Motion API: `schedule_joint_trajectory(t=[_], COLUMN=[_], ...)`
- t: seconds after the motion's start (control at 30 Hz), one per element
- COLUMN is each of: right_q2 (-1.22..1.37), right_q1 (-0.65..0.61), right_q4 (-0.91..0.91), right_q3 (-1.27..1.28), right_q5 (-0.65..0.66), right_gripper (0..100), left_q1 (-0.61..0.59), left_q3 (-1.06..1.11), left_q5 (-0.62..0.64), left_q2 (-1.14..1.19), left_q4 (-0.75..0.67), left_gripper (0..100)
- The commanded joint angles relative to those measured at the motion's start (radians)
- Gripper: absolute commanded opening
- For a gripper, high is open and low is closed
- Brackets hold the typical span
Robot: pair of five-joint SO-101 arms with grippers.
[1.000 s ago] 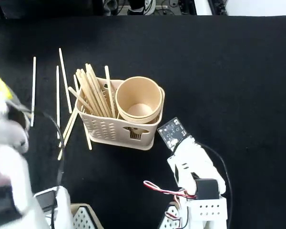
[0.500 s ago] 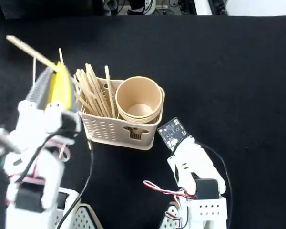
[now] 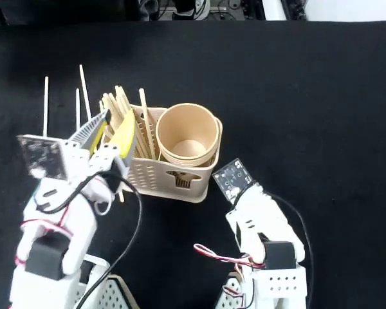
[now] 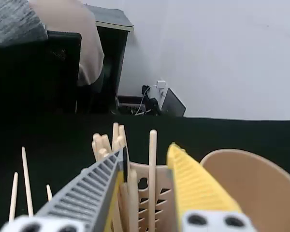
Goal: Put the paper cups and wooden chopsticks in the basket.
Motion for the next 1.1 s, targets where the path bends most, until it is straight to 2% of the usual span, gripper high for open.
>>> schedule_joint_trajectory(t=[0.0,0.1,0.17,0.23,0.37,0.47,0.73,1.07], right_q2=[-0.070,-0.070,-0.070,-0.070,-0.070,-0.070,-0.070,-0.070], right_q1=[0.008,0.008,0.008,0.008,0.008,0.008,0.008,0.008], right_q4=[0.003,0.003,0.003,0.003,0.003,0.003,0.003,0.003], right_q3=[-0.002,-0.002,-0.002,-0.002,-0.002,-0.002,-0.002,-0.002], right_q5=[0.006,0.006,0.006,0.006,0.006,0.006,0.006,0.006], right_gripper=[1.2,1.2,1.2,1.2,1.2,1.2,1.2,1.2], left_q1=[-0.094,-0.295,-0.437,-0.513,-0.532,-0.542,-0.621,-0.679], left_q3=[-0.223,-0.443,-0.585,-0.708,-0.917,-1.067,-1.417,-1.868], left_q5=[-0.029,-0.038,-0.044,-0.044,-0.126,-0.183,-0.203,-0.347], left_q2=[0.000,0.043,0.147,0.299,0.666,0.950,1.579,2.208], left_q4=[0.173,0.333,0.433,0.526,0.690,0.749,0.763,0.766], left_gripper=[18,18,18,18,18,18,18,18])
